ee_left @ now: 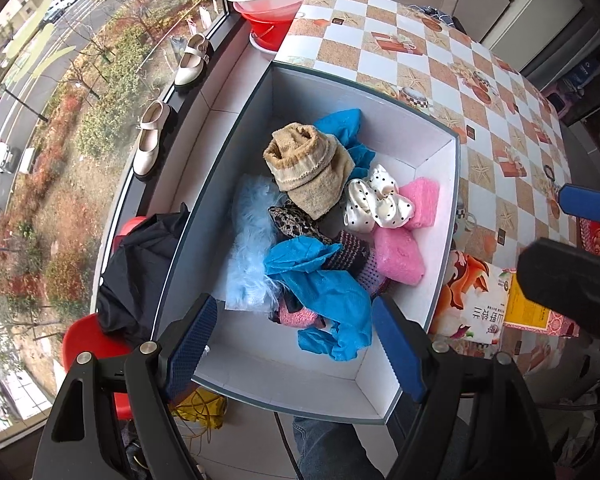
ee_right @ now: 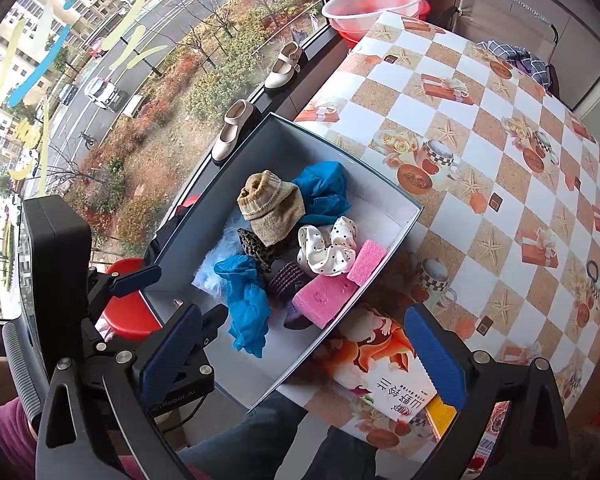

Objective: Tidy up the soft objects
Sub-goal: 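Open both grippers and withdraw them from the box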

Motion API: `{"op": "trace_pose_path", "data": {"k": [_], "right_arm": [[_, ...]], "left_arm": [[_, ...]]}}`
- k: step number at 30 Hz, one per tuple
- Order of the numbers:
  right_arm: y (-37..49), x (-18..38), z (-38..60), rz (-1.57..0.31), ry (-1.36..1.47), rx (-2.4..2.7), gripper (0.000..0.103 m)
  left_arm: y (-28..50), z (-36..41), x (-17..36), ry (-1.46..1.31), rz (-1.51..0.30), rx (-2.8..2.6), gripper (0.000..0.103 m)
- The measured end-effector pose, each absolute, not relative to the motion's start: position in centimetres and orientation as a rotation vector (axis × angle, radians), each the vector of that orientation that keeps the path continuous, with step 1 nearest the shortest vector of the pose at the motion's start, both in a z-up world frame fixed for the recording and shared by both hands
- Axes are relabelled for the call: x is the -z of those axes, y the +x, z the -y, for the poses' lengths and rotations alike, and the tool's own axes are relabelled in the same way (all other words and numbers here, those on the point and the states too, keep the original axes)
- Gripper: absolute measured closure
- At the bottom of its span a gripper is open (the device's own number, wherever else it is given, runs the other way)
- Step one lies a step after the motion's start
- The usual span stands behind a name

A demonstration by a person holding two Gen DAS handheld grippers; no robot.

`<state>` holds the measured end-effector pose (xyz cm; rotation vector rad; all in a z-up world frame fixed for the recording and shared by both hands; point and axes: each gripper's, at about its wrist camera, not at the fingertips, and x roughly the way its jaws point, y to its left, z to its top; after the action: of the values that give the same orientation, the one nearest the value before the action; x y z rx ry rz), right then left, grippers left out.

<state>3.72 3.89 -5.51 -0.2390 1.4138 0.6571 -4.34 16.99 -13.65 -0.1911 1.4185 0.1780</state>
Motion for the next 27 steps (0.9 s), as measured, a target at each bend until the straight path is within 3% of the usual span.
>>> {"op": "trace_pose_path", "data": {"k": [27], "right_arm": [[1.4,5.5,-4.7,-1.432,-0.27,-0.635,0.001]], "left_arm": [[-6.1,-16.5,11.4,-0.179,-1.401,-0.173,0.02]]}}
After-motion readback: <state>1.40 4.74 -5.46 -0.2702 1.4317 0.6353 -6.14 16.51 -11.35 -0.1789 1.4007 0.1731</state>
